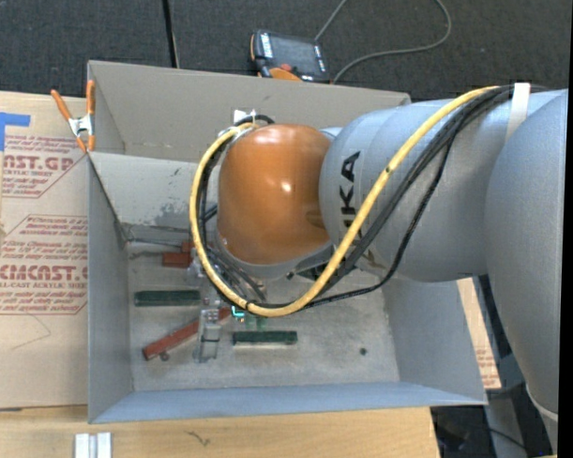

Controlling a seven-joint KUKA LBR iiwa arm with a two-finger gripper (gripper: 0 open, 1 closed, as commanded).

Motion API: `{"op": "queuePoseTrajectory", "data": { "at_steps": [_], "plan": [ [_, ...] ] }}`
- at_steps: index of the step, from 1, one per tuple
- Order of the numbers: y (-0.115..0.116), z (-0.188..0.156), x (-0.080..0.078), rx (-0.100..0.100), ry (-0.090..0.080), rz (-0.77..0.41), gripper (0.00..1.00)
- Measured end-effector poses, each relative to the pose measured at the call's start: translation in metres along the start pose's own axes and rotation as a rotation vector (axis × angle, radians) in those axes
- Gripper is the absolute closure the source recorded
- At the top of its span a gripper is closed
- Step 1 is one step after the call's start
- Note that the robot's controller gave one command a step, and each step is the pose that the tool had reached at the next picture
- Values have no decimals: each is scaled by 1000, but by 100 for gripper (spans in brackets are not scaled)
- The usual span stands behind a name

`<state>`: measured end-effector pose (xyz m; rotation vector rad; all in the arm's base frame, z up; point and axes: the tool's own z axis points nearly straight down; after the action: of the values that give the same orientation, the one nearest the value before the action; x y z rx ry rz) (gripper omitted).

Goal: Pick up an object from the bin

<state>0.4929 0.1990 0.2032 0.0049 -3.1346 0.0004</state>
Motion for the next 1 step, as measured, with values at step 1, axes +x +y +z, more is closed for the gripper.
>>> {"op": "queuePoseTrajectory", "data": {
  "at_steps": [1],
  "plan": [
    [-3, 133, 12, -2, -11, 18, 0]
  ]
}}
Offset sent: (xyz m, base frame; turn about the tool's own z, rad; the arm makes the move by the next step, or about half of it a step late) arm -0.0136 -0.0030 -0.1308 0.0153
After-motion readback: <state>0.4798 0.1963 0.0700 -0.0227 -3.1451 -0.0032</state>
